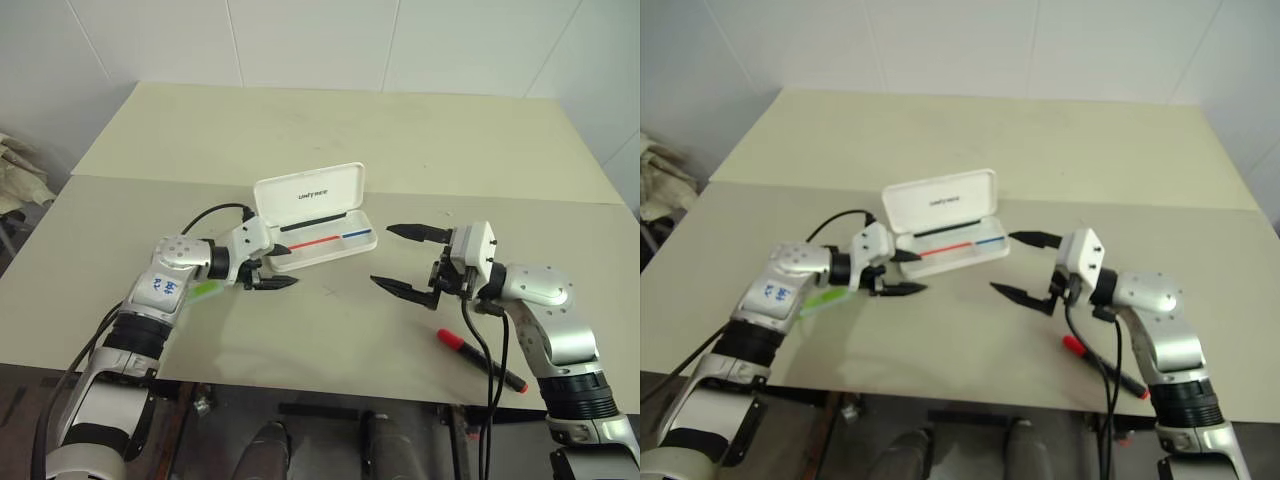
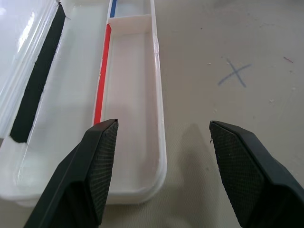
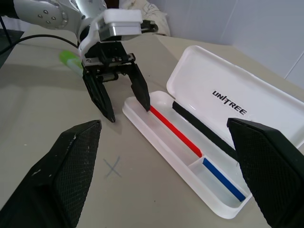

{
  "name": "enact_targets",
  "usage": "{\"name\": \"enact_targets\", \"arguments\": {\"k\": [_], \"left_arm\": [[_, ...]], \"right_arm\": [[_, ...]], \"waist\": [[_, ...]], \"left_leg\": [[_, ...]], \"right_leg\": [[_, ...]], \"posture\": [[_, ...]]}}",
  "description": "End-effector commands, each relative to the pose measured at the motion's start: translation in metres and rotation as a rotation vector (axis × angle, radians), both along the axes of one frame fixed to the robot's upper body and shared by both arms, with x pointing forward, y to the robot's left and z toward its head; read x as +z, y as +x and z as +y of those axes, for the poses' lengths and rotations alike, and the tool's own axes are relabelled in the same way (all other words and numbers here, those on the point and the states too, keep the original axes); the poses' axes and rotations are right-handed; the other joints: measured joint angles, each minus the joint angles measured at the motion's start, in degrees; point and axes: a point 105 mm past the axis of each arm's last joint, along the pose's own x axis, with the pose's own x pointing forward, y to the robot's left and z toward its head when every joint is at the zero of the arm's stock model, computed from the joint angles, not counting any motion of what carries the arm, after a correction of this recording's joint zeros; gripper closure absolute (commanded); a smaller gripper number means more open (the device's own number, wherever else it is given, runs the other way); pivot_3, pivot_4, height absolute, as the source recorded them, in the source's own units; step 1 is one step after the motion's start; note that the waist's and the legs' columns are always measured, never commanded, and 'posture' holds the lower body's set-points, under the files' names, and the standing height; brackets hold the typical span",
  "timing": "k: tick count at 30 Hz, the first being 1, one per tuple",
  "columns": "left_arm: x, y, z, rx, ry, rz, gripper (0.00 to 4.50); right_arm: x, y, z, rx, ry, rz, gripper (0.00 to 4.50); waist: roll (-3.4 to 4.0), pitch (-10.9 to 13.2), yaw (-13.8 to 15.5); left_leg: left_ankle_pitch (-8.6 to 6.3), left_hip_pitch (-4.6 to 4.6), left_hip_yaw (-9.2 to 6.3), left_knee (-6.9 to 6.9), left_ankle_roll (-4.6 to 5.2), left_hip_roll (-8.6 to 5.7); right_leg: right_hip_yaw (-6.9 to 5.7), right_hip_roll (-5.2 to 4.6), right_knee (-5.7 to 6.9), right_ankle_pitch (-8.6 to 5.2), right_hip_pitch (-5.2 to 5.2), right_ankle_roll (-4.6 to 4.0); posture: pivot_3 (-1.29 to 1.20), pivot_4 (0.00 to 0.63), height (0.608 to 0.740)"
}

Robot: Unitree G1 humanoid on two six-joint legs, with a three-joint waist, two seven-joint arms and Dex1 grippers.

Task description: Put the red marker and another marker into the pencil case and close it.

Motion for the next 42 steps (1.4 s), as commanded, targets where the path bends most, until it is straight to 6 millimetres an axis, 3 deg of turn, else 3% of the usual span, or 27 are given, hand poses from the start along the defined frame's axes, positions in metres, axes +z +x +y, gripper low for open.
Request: {"name": "enact_targets", "arguments": {"k": [1,7,9,18,26,34,42], "left_arm": [[-0.003,0.003,0.001,-0.014,0.048,-0.009,1.25],[-0.009,0.005,-0.004,-0.041,0.073,0.055,1.25],[-0.009,0.007,-0.005,-0.036,0.076,0.058,1.61],[-0.011,0.011,-0.01,-0.057,0.121,0.065,4.47],[-0.008,0.014,-0.011,-0.063,0.135,0.043,4.47],[0.007,-0.008,-0.016,-0.209,0.169,-0.025,4.47],[0.009,-0.038,-0.02,-0.334,0.231,-0.055,4.47]], "right_arm": [[0.015,-0.004,0.004,0.013,0.014,-0.071,0.0],[0.017,-0.003,0.004,0.01,0.021,-0.08,0.0],[0.017,-0.003,0.004,0.006,0.022,-0.083,0.0],[0.022,-0.001,0.001,-0.007,0.028,-0.098,0.0],[0.023,0.003,-0.009,-0.021,0.007,-0.086,0.0],[0.015,0.008,-0.026,-0.052,-0.037,-0.051,0.0],[0.01,0.007,-0.031,-0.064,-0.043,-0.035,0.0]], "waist": [[0.0,0.0,-0.1],[0.0,0.0,0.0],[0.0,0.0,-0.1],[0.0,0.0,0.0],[0.0,0.0,0.1],[0.0,0.0,0.0],[0.0,0.0,0.0]], "left_leg": [[0.0,0.0,0.0,0.0,0.0,0.0],[0.0,0.02,0.0,0.01,0.0,0.0],[0.0,0.03,0.0,0.02,0.0,0.0],[0.0,0.03,0.01,0.02,0.0,0.0],[0.05,0.08,0.0,0.06,0.0,0.0],[0.04,0.01,0.02,0.05,0.01,0.0],[0.01,-0.04,0.06,0.03,0.03,0.0]], "right_leg": [[0.0,0.0,0.0,0.0,0.0,0.0],[0.0,0.01,0.03,0.01,0.01,0.0],[0.0,0.01,0.04,0.01,0.01,0.0],[0.01,0.01,0.04,0.02,0.01,0.01],[0.01,0.01,0.06,0.13,0.07,0.04],[0.03,0.02,-0.01,0.16,0.03,0.04],[0.06,0.01,-0.06,0.16,-0.01,0.05]], "posture": [[0.0,0.15,0.74],[0.0,0.15,0.74],[0.0,0.15,0.74],[0.0,0.15,0.74],[0.0,0.15,0.74],[0.0,0.15,0.74],[0.0,0.15,0.74]]}}
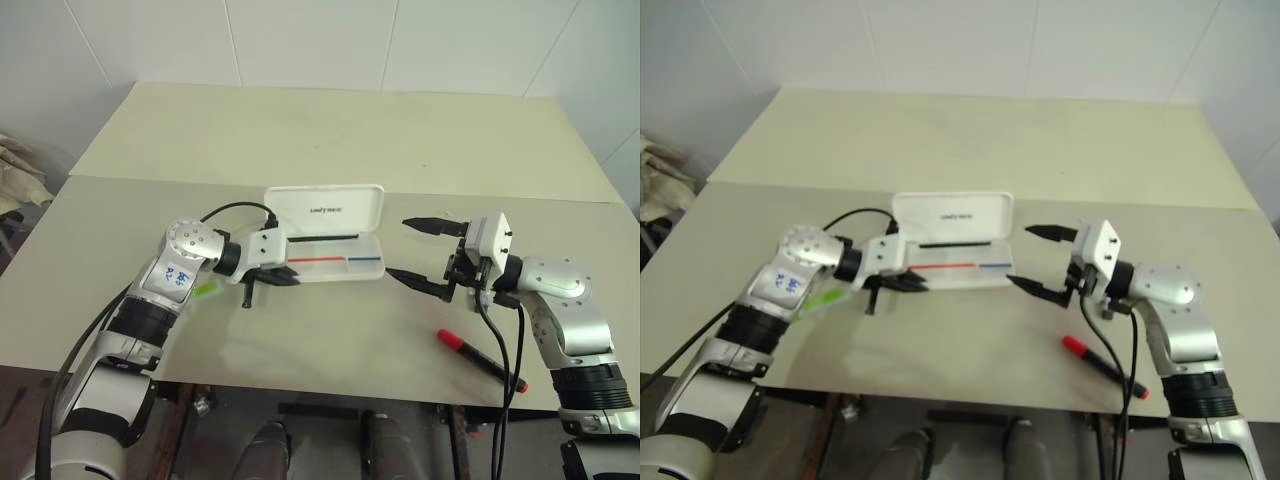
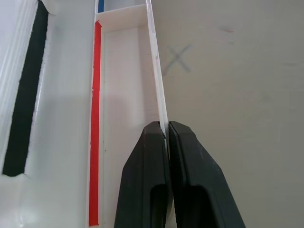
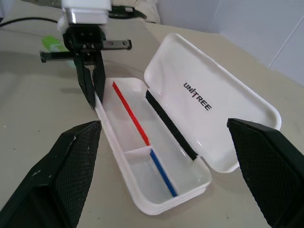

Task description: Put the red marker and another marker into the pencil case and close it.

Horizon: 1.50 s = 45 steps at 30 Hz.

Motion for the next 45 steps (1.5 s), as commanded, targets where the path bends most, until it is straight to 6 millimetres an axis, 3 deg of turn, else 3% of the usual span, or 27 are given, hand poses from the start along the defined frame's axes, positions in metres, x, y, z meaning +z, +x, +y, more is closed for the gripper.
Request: {"name": "enact_targets", "arguments": {"k": [1,12,25,26,38,45], "left_arm": [[0.005,-0.016,-0.009,-0.082,0.003,-0.019,4.47],[0.0,-0.033,-0.019,-0.098,-0.01,0.011,4.47],[-0.024,-0.039,-0.002,-0.015,0.045,0.102,4.47],[-0.025,-0.039,-0.002,0.0,0.038,0.116,3.91],[-0.017,-0.055,-0.01,-0.032,-0.036,0.224,0.03],[-0.011,-0.062,-0.012,-0.088,-0.08,0.219,0.03]], "right_arm": [[0.007,-0.004,-0.007,-0.012,-0.001,-0.032,0.0],[-0.001,-0.013,-0.016,-0.044,-0.003,0.002,0.0],[0.003,-0.012,-0.015,-0.052,-0.001,-0.002,0.0],[0.003,-0.012,-0.015,-0.051,0.0,-0.003,0.0],[0.003,-0.011,-0.009,-0.043,0.009,-0.005,0.0],[0.002,-0.011,-0.007,-0.043,0.016,-0.001,0.0]], "waist": [[0.0,0.0,0.0],[0.0,0.0,-0.1],[0.0,0.0,-0.8],[0.0,0.0,-1.0],[0.0,0.0,-1.2],[0.0,0.0,-1.1]], "left_leg": [[0.0,0.0,0.0,0.0,0.0,0.0],[0.0,0.03,0.04,0.01,0.0,0.0],[-0.01,0.1,0.14,0.01,0.02,0.03],[-0.01,0.1,0.14,0.01,0.03,0.03],[0.01,0.14,0.23,0.04,0.05,0.02],[0.0,0.14,0.27,0.03,0.06,0.02]], "right_leg": [[0.0,0.0,0.01,0.0,0.0,0.0],[0.06,0.01,0.02,0.0,0.01,0.0],[0.16,0.03,0.04,0.0,0.01,0.0],[0.16,0.03,0.04,0.0,0.02,0.0],[0.26,0.03,0.06,0.06,0.03,0.03],[0.3,0.03,0.05,0.06,0.02,0.03]], "posture": [[0.0,0.15,0.74],[0.0,0.15,0.74],[0.0,0.15,0.74],[0.0,0.15,0.74],[0.0,0.15,0.74],[0.0,0.15,0.74]]}}
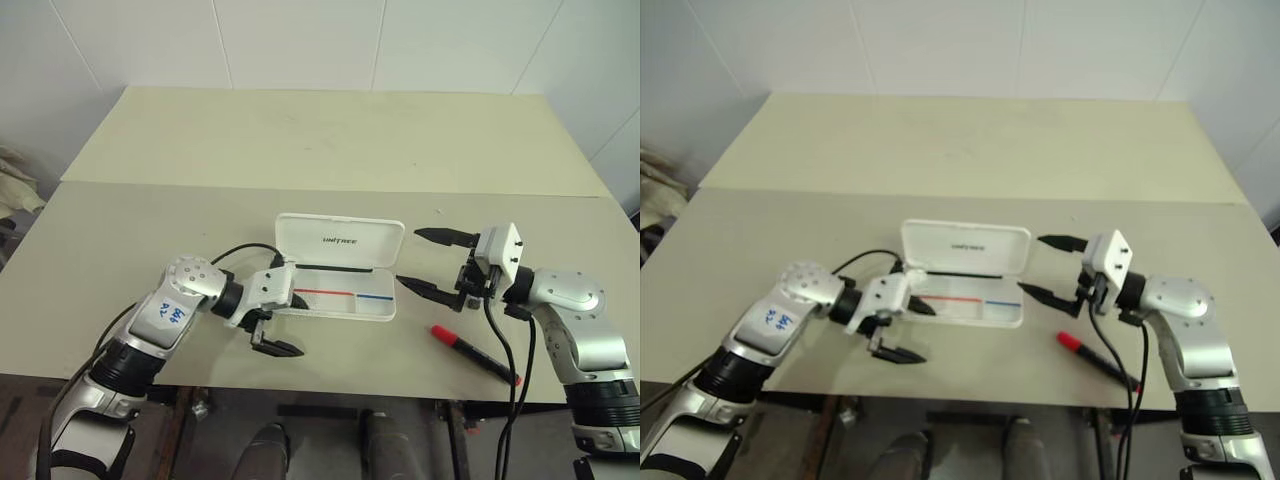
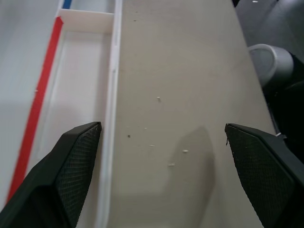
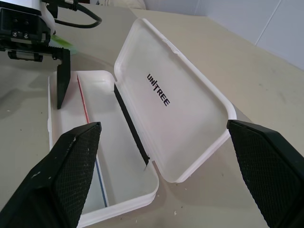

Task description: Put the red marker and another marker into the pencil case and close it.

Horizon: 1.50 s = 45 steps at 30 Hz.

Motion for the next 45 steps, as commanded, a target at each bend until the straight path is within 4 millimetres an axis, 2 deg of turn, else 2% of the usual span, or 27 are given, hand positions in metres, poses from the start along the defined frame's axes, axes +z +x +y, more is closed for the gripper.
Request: {"name": "enact_targets", "arguments": {"k": [1,6,11,17,21,26,38,43,45], "left_arm": [[0.013,-0.002,-0.003,-0.042,-0.057,-0.053,0.03],[0.042,0.005,0.0,-0.051,-0.208,-0.127,0.03],[0.07,0.001,0.009,-0.058,-0.357,-0.144,0.03],[0.085,-0.011,0.033,-0.023,-0.383,-0.041,0.03],[0.094,-0.023,0.051,0.003,-0.358,0.028,0.03],[0.102,-0.017,0.064,0.049,-0.364,-0.029,0.03],[0.105,-0.009,0.067,0.08,-0.399,-0.103,0.03],[0.106,-0.007,0.068,0.08,-0.394,-0.102,0.03],[0.107,-0.006,0.068,0.08,-0.394,-0.104,0.0]], "right_arm": [[0.01,-0.004,0.005,0.019,0.014,-0.042,0.0],[0.007,-0.007,-0.002,0.003,0.001,-0.018,0.0],[-0.001,-0.015,-0.016,-0.027,-0.043,0.038,0.0],[-0.013,-0.03,-0.042,-0.095,-0.099,0.122,0.0],[-0.02,-0.043,-0.057,-0.138,-0.103,0.18,0.0],[-0.035,-0.055,-0.068,-0.175,-0.105,0.267,0.0],[-0.082,-0.087,-0.081,-0.229,-0.112,0.444,0.0],[-0.098,-0.092,-0.09,-0.254,-0.108,0.478,0.0],[-0.106,-0.093,-0.093,-0.249,-0.12,0.485,0.43]], "waist": [[0.0,0.0,0.0],[0.0,0.0,0.0],[0.0,0.0,0.1],[0.0,0.0,0.0],[0.0,0.0,0.0],[0.0,0.0,0.0],[-0.02,0.0,0.0],[-0.03,0.0,0.0],[-0.04,0.0,0.0]], "left_leg": [[0.0,0.0,0.0,0.0,0.0,0.0],[0.0,-0.01,0.0,0.0,0.0,0.01],[-0.01,-0.02,0.02,0.0,0.02,0.0],[-0.02,0.0,0.08,0.0,0.03,0.02],[-0.05,0.02,0.15,0.0,0.08,0.03],[-0.06,0.04,0.22,0.07,0.09,0.03],[-0.06,0.08,0.44,0.11,0.09,0.17],[-0.07,0.07,0.45,0.2,0.09,0.23],[-0.07,0.08,0.46,0.25,0.08,0.23]], "right_leg": [[0.0,0.0,0.0,0.0,0.0,0.0],[0.0,0.0,-0.02,0.0,0.0,0.0],[0.01,-0.01,-0.04,0.0,-0.01,0.0],[0.06,0.02,-0.02,0.0,-0.01,0.0],[0.14,0.03,-0.02,0.0,-0.01,0.0],[0.19,0.03,-0.04,0.01,0.01,0.0],[0.36,0.18,-0.1,0.02,0.02,-0.02],[0.37,0.25,-0.14,0.04,0.05,-0.07],[0.37,0.26,-0.19,0.06,0.11,-0.11]], "posture": [[0.0,0.15,0.74],[0.0,0.15,0.74],[0.0,0.15,0.74],[0.0,0.15,0.74],[0.0,0.15,0.74],[0.0,0.15,0.74],[0.0,0.15,0.74],[0.0,0.15,0.74],[0.0,0.15,0.74]]}}
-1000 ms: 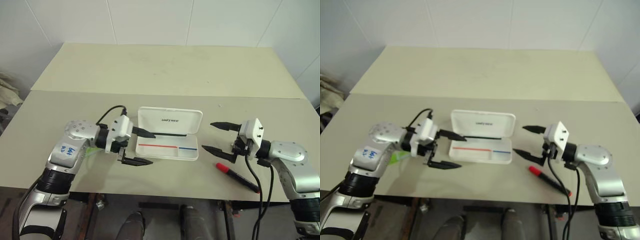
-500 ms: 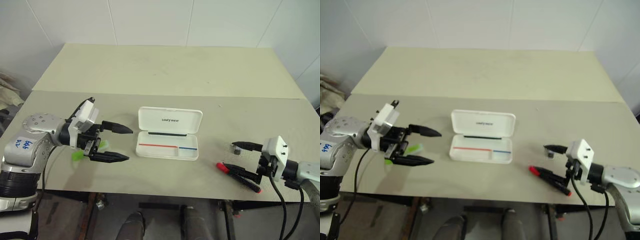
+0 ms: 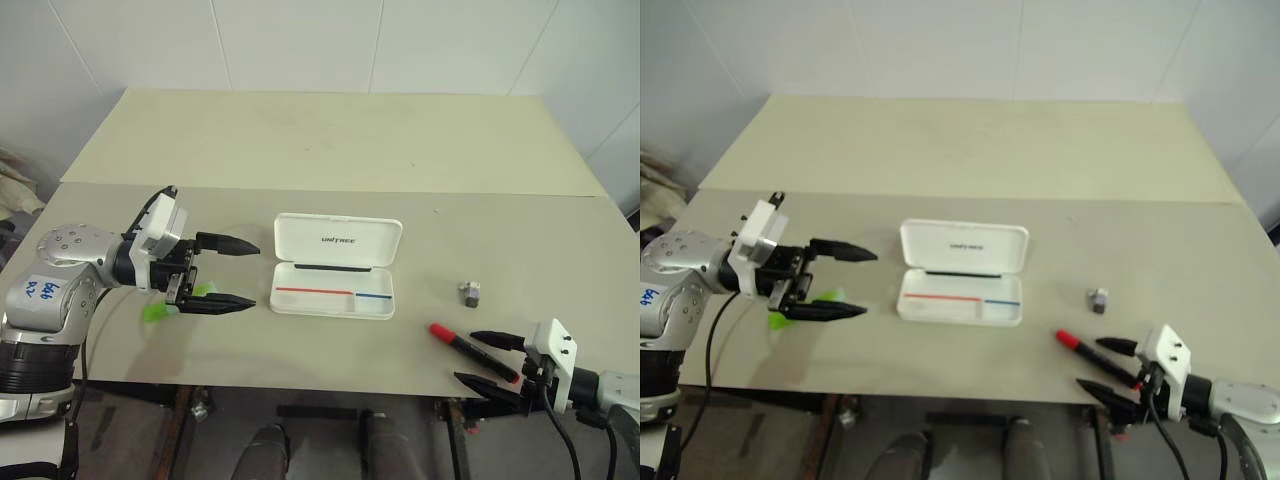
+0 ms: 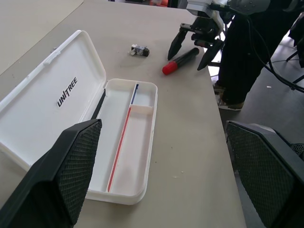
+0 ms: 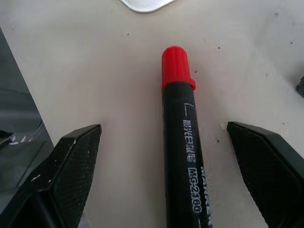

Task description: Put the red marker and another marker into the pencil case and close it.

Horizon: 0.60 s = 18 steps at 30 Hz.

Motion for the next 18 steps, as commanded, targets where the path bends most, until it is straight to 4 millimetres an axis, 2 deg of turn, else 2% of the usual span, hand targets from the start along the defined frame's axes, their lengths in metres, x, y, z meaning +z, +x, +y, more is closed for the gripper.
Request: {"name": "enact_targets", "arguments": {"k": [1,8,10,16,17,18], "left_arm": [[0.01,0.002,0.002,0.002,-0.003,-0.044,0.0],[0.012,0.005,0.004,0.009,0.004,-0.062,0.0],[0.012,0.005,0.005,0.009,0.004,-0.055,0.0],[0.007,0.007,0.012,0.029,0.025,-0.059,0.0],[0.005,0.009,0.016,0.042,0.034,-0.07,0.0],[0.004,0.011,0.02,0.054,0.044,-0.086,0.0]], "right_arm": [[-0.011,-0.004,-0.008,-0.003,-0.017,0.01,0.65],[-0.018,0.002,-0.007,0.006,-0.018,-0.042,3.19],[-0.021,0.004,-0.007,0.005,-0.027,-0.049,3.77],[-0.023,0.01,-0.002,0.089,-0.105,-0.093,3.87],[-0.018,0.014,0.001,0.125,-0.125,-0.115,3.87],[-0.011,0.02,0.006,0.161,-0.135,-0.148,3.87]], "waist": [[-0.01,0.0,0.0],[-0.11,-0.1,0.0],[-0.18,-0.1,0.0],[-0.29,-0.2,-0.2],[-0.29,-0.2,-0.3],[-0.29,-0.2,-0.4]], "left_leg": [[0.0,-0.01,0.0,0.03,0.0,0.0],[-0.01,0.0,0.0,0.07,-0.01,0.07],[-0.02,0.0,0.0,0.08,-0.03,0.1],[-0.07,0.07,0.07,0.21,-0.11,0.43],[-0.06,0.08,0.07,0.25,-0.11,0.48],[-0.06,0.1,0.09,0.3,-0.11,0.52]], "right_leg": [[0.0,0.01,-0.01,0.01,0.01,-0.01],[-0.01,0.08,0.0,0.02,0.03,-0.04],[0.0,0.11,-0.01,0.04,0.04,-0.04],[0.1,0.5,-0.06,0.15,0.1,-0.38],[0.1,0.56,-0.06,-0.1,0.1,-0.98],[0.11,0.59,-0.05,-0.08,0.12,-1.07]], "posture": [[0.0,0.15,0.74],[0.0,0.15,0.74],[0.0,0.15,0.74],[0.0,0.15,0.74],[0.0,0.15,0.74],[0.0,0.15,0.74]]}}
